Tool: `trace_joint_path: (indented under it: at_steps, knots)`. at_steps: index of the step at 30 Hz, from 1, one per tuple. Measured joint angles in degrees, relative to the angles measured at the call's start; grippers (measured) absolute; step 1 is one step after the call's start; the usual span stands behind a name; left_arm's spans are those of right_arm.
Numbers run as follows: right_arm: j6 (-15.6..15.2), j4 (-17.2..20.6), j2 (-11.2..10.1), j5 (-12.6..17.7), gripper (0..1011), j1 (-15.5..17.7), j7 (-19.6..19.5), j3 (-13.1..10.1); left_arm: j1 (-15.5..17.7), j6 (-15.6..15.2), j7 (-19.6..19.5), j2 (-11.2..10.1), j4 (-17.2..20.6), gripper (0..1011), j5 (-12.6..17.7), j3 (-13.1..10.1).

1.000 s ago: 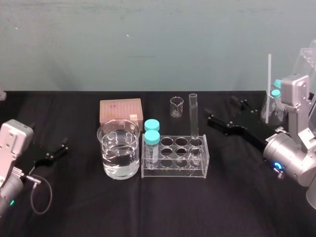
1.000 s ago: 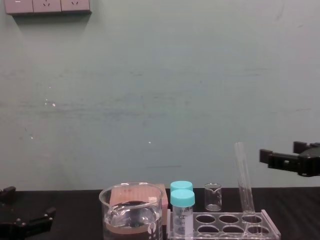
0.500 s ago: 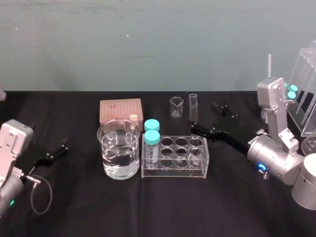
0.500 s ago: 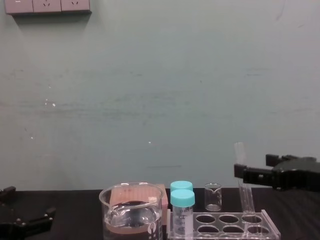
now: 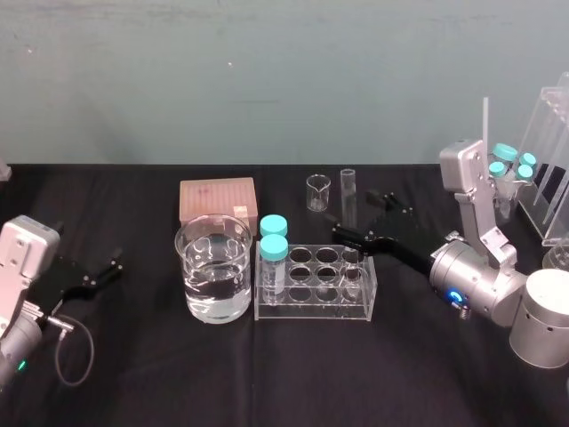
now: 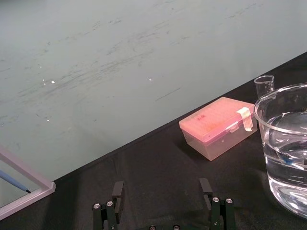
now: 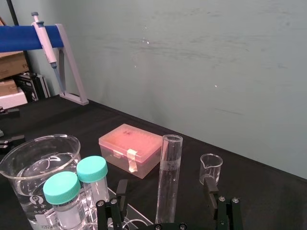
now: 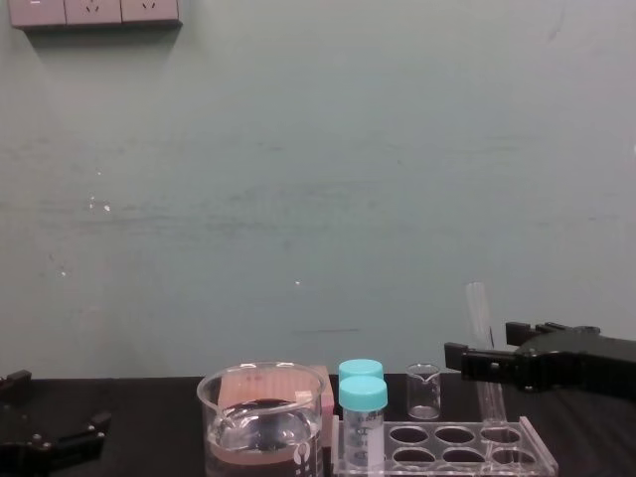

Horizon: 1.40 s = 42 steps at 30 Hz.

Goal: Hold the test tube with one hand and immerse one end into the beaker, then return it to the test tube rack.

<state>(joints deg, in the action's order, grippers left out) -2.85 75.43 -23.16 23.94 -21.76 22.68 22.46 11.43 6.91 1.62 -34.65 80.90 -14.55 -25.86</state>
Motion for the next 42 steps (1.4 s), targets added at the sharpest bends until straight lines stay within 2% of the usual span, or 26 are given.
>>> trace_joint_path:
  at_steps: [17, 29, 32, 42]
  knots:
    - [-0.4, -3.1, 2.0, -2.6, 1000, -2.0, 1.4, -0.5, 0.0, 0.0, 0.0, 0.0, 0.0, 1000, 0.0, 0.0]
    - [-0.4, -3.1, 2.0, -3.0, 1000, -2.1, 1.6, -0.5, 0.0, 0.0, 0.0, 0.0, 0.0, 1000, 0.0, 0.0]
    - [-0.4, -3.1, 2.0, -2.9, 964, -2.1, 1.6, -0.5, 0.0, 0.0, 0.0, 0.0, 0.0, 1000, 0.0, 0.0]
    - [-0.4, -3.1, 2.0, -2.8, 695, -2.0, 1.5, -0.5, 0.0, 0.0, 0.0, 0.0, 0.0, 1000, 0.0, 0.0]
